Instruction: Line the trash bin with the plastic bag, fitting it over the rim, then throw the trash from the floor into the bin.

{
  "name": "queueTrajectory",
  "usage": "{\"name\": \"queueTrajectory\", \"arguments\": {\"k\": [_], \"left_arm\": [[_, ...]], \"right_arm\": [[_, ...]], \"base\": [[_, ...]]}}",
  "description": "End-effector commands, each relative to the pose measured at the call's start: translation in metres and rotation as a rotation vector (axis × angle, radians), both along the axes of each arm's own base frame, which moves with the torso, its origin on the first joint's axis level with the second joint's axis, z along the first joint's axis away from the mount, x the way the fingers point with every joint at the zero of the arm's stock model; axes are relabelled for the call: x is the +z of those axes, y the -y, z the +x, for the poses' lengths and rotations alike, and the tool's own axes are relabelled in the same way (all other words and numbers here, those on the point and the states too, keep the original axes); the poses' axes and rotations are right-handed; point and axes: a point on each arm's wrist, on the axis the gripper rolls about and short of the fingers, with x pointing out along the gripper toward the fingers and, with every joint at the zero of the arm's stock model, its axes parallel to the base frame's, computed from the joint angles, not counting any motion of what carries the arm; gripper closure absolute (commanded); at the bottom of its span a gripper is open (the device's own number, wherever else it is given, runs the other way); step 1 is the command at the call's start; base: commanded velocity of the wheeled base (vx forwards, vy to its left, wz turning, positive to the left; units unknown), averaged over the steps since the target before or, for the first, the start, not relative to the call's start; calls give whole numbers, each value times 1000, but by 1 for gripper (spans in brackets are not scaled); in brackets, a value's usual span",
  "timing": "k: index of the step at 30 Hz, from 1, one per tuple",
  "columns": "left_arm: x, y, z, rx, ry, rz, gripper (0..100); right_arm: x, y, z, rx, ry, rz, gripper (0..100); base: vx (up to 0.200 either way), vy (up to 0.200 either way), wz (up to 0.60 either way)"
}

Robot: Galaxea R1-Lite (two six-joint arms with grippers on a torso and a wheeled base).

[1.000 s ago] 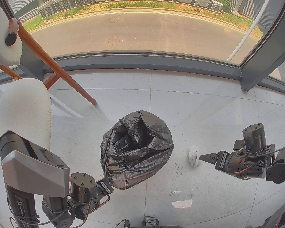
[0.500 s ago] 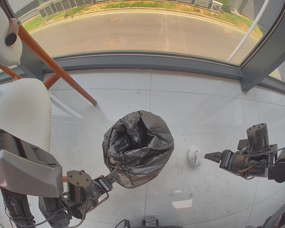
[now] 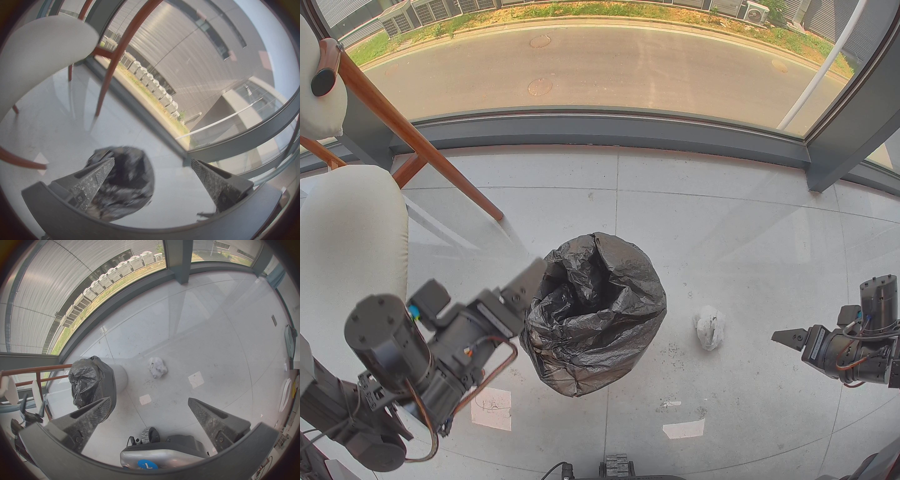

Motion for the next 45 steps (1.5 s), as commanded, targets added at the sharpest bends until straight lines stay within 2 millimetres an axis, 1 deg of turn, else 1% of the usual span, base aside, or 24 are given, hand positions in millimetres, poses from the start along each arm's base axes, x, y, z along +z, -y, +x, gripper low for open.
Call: {"name": "queueTrajectory", "arguments": {"k": [1,4,5,9,12,14,18,21,23,24,25,28,29,31,34,35,36,38,39,40,41,43,44,45], "left_arm": [[65,13,16,-4,150,-82,0],[73,16,18,-39,143,-62,0],[78,18,19,-142,109,-13,0],[91,13,7,-285,59,40,0],[91,12,4,-332,19,68,0],[92,8,0,-397,-35,119,0],[100,7,5,-388,-51,195,0],[105,5,8,-377,-52,241,0],[106,5,8,-378,-47,266,0],[106,5,8,-378,-47,266,0],[105,4,7,-380,-50,285,0],[102,4,6,-382,-69,314,0],[102,4,6,-382,-69,314,0],[102,1,4,-379,-67,334,0],[108,-4,-4,-380,-48,359,0],[108,-4,-4,-380,-48,359,0],[110,-9,-10,-382,-42,396,0],[112,-14,-17,-387,-31,429,0],[113,-15,-18,-386,-27,432,0],[116,-17,-22,-383,-10,442,0],[117,-18,-22,-377,0,449,0],[118,-19,-23,-372,8,455,0],[117,-20,-22,-354,16,482,0],[116,-20,-21,-336,19,498,0]], "right_arm": [[13,29,-20,-98,97,-5,0],[15,31,-22,-110,112,-3,0],[18,31,-24,-108,130,-4,0],[20,27,-24,-68,141,-16,0],[19,23,-23,-38,136,-24,0],[11,20,-16,-13,91,-34,0],[5,16,14,57,81,-25,0],[-8,10,44,85,86,-9,0],[-18,6,70,90,132,-5,0],[-18,6,70,90,132,-5,0],[-24,2,82,99,168,-5,0],[-38,-5,101,142,216,-34,0],[-38,-5,101,142,216,-34,0],[-52,-9,122,172,256,-79,0],[-57,-12,140,190,300,-103,0],[-57,-12,140,190,300,-103,0],[-59,-14,153,202,330,-122,0],[-58,-17,169,206,365,-131,0],[-58,-18,173,208,373,-132,0],[-56,-21,185,208,404,-132,0],[-56,-23,195,208,422,-134,0],[-58,-25,203,210,431,-135,0],[-64,-30,216,216,444,-139,0],[-67,-32,222,222,451,-147,0]], "base": [[0,0,0],[0,0,0],[0,0,0],[0,0,0],[-133,0,0],[-200,0,0],[-200,0,0],[-200,0,0],[-200,0,0],[-200,0,0],[-200,0,0],[-200,0,0],[-200,0,0],[-200,0,0],[-200,0,0],[-200,0,0],[-200,0,0],[-200,0,0],[-200,0,0],[-200,0,0],[0,0,0],[0,0,0],[0,0,0],[0,0,0]]}}
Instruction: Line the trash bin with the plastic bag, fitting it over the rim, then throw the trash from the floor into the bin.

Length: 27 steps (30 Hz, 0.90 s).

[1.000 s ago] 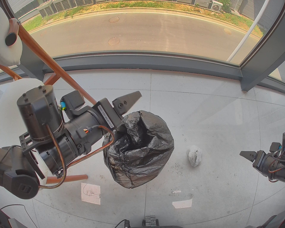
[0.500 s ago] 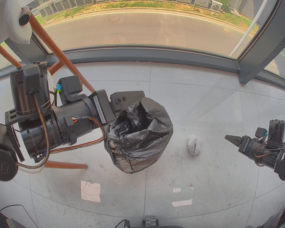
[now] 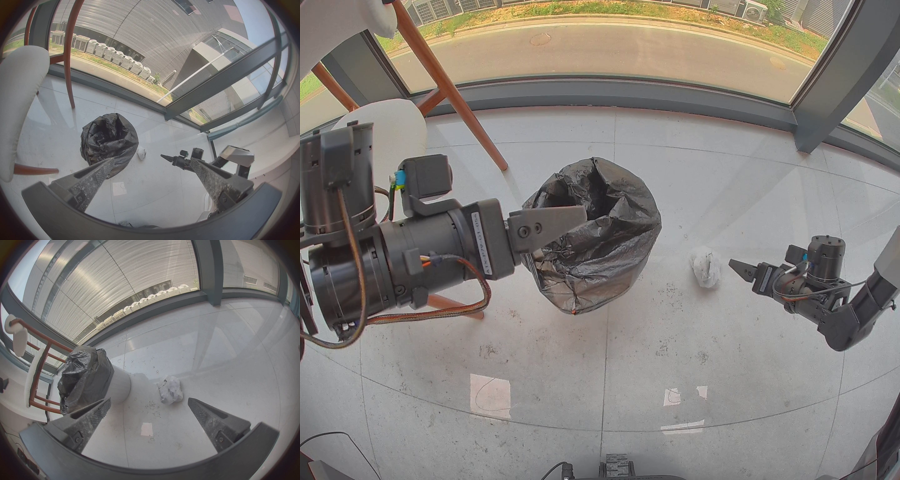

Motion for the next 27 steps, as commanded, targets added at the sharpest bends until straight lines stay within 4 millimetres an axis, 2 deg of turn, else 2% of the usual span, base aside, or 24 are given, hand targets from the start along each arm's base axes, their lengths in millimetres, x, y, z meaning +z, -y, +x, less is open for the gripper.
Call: {"name": "queueTrajectory", "arguments": {"k": [1,3,8,15,19,27], "left_arm": [[9,-11,-10,54,84,53,0],[12,-12,-8,118,118,85,0],[20,-14,-8,190,149,87,0],[17,-19,-14,210,157,115,0],[6,-26,-21,238,164,181,0],[5,-26,-22,238,172,193,0]], "right_arm": [[-38,-15,50,28,13,-46,0],[-46,-17,63,41,42,-88,0],[-59,-22,81,54,65,-133,0],[-81,-30,115,48,116,-136,0],[-94,-25,125,48,131,-192,0],[-109,-12,134,37,140,-261,0]], "base": [[0,0,0],[0,0,0],[0,0,0],[0,0,0],[0,0,0],[200,0,0]]}}
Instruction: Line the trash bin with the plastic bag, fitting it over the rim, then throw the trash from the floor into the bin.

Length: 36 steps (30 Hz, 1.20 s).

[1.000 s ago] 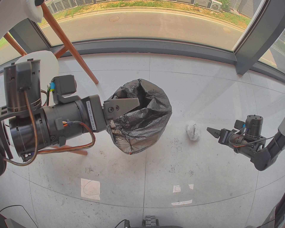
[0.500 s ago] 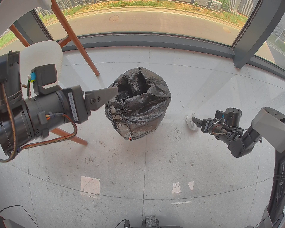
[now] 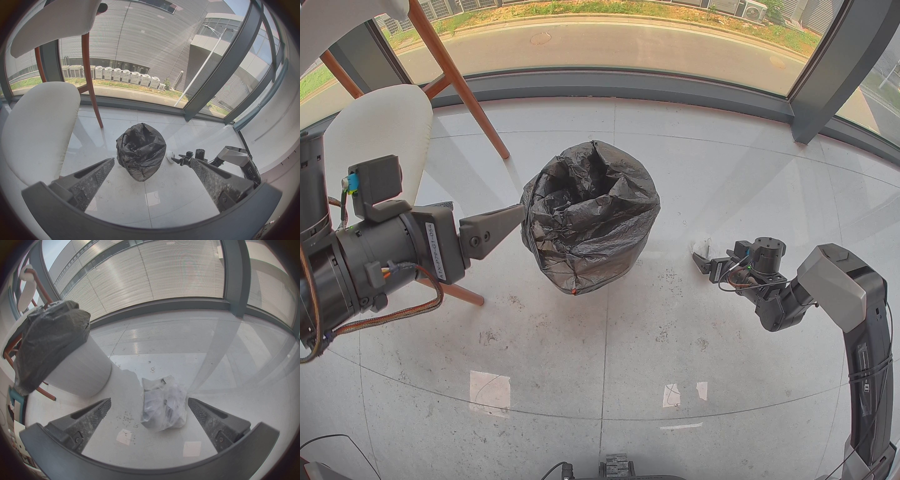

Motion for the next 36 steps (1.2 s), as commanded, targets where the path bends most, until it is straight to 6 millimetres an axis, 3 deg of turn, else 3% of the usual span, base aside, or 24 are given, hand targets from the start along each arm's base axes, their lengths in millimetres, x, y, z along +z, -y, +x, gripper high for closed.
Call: {"name": "queueTrajectory", "arguments": {"k": [1,10,11,18,23,24,26,29,33,34,35,36], "left_arm": [[1,-2,-2,3,7,-6,0],[13,-5,5,40,45,-36,0],[13,-5,5,38,44,-36,0],[13,-7,6,50,44,-37,0],[13,-7,6,49,45,-39,0],[14,-7,6,46,48,-44,0],[15,-8,6,46,52,-47,0],[18,-9,7,54,76,-64,0],[15,-15,11,86,80,-61,0],[15,-16,12,92,79,-59,0],[15,-16,12,92,79,-59,0],[17,-17,13,99,87,-62,0]], "right_arm": [[-23,7,5,-13,-29,-16,0],[-46,5,14,-11,-53,-21,0],[-51,4,13,-10,-62,-22,100],[-72,6,15,-10,-84,-23,100],[-65,12,19,-22,-50,-6,100],[-56,14,23,-27,-18,3,100],[-12,20,26,-49,57,55,100],[55,21,14,-49,121,191,100],[139,18,-27,-33,162,389,100],[154,15,-40,-13,163,422,100],[154,15,-40,-13,163,422,100],[179,2,-72,81,138,471,100]], "base": [[200,0,0],[67,0,0],[0,0,0],[0,0,0],[0,0,0],[0,0,0],[0,0,0],[0,0,0],[0,0,0],[0,0,0],[0,0,0],[0,0,0]]}}
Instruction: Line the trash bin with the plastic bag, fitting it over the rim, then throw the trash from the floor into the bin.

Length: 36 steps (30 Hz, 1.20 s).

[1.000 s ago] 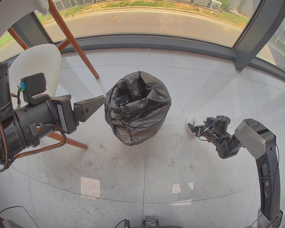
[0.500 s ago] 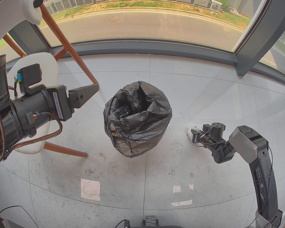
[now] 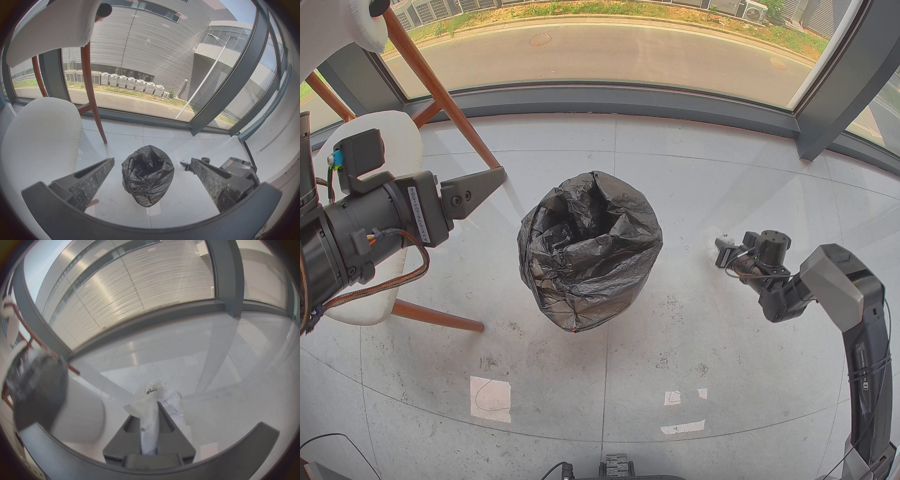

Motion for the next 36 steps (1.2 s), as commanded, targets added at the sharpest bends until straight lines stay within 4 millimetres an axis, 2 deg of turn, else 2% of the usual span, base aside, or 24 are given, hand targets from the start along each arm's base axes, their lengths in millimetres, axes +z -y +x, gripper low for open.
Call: {"name": "queueTrajectory", "arguments": {"k": [1,3,4,5,8,10,11,17,18,21,25,26,36], "left_arm": [[2,-7,6,40,18,-7,0],[3,-7,5,40,20,-7,0],[3,-7,5,40,20,-7,0],[2,-7,6,45,18,-7,0],[2,-10,7,60,19,-5,0],[2,-10,8,62,20,-6,0],[2,-11,8,65,20,-6,0],[2,-11,8,69,19,-5,0],[2,-11,8,69,19,-5,0],[2,-11,8,69,20,-6,0],[3,-11,9,68,33,-14,0],[3,-10,10,68,37,-16,0],[-1,-9,11,68,28,-11,0]], "right_arm": [[149,-23,-104,195,87,244,100],[160,-39,-138,314,67,251,100],[160,-39,-138,314,67,251,100],[165,-54,-163,393,55,251,100],[164,-76,-188,475,31,252,100],[162,-83,-196,503,20,250,100],[159,-96,-209,554,2,244,100],[165,-136,-227,693,13,252,100],[165,-136,-227,693,13,252,100],[166,-154,-215,714,35,259,100],[174,-162,-202,710,81,269,100],[176,-162,-200,708,90,270,0],[183,-155,-204,685,108,274,0]], "base": [[0,0,0],[0,0,0],[0,0,0],[0,0,0],[0,0,0],[0,0,0],[0,0,0],[0,0,0],[0,0,0],[0,0,0],[0,0,0],[0,0,0],[0,0,0]]}}
